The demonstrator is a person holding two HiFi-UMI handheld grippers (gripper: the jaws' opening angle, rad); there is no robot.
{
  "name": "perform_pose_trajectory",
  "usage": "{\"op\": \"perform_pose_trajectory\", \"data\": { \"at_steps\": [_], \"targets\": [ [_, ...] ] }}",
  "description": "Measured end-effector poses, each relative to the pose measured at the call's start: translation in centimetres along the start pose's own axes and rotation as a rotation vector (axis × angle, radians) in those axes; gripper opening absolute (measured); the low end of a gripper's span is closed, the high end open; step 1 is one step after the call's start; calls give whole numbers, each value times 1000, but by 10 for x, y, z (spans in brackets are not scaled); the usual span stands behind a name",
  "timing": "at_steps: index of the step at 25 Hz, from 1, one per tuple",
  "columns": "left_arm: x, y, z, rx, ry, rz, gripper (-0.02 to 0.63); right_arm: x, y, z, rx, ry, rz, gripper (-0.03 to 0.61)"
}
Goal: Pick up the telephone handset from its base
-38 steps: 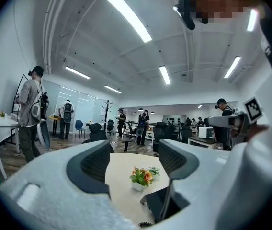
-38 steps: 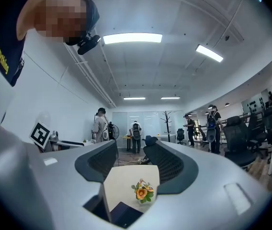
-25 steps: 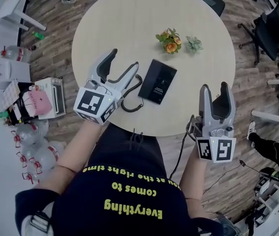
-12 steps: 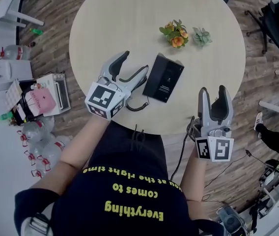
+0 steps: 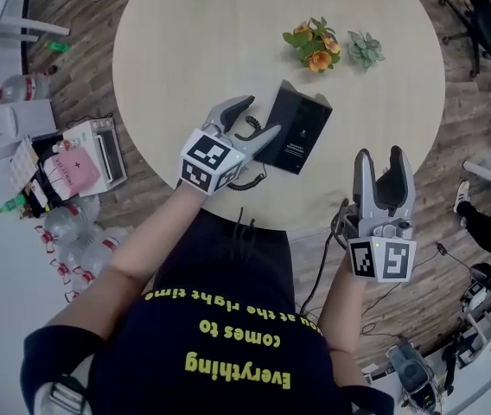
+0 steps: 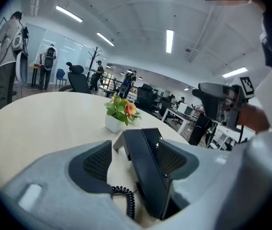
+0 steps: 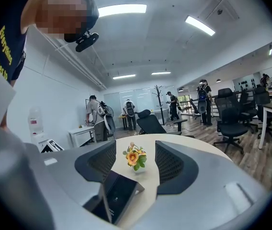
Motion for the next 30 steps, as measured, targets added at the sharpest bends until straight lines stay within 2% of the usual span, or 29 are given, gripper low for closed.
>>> {"op": "perform_pose_trajectory", "data": {
  "at_steps": [2, 4, 9, 14, 17, 20, 24, 30],
  "targets": [
    [10, 10, -4, 2, 38, 36, 312, 3, 3, 0, 7, -2, 9, 252],
    [17, 18, -7, -10, 71, 58, 270, 5, 5, 0, 9, -5, 16, 252],
    [36, 38, -4, -79, 115, 136, 253, 8, 11, -2, 16, -4, 32, 252],
    [44, 45, -7, -165, 187, 174, 253, 6, 13, -4, 22, 1, 38, 252],
    [47, 47, -9, -194, 214, 186, 216, 6, 14, -3, 24, 2, 41, 252],
    [48, 47, -9, -201, 226, 193, 205, 4, 16, -2, 26, 4, 44, 252],
    [42, 44, -11, -166, 198, 198, 161, 2, 16, -1, 26, 7, 41, 250],
    [35, 40, -11, -185, 195, 203, 131, 0, 15, 1, 24, 8, 36, 249]
  ]
}}
Point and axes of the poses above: the fingertips, and each gripper's own axes: x forward along the fingers, z to its left, y out of its underside, the point moved 4 cm from there along -x, backward along the fingers, and after that the axes turned 3 degrees about z, right-handed, at the moved point
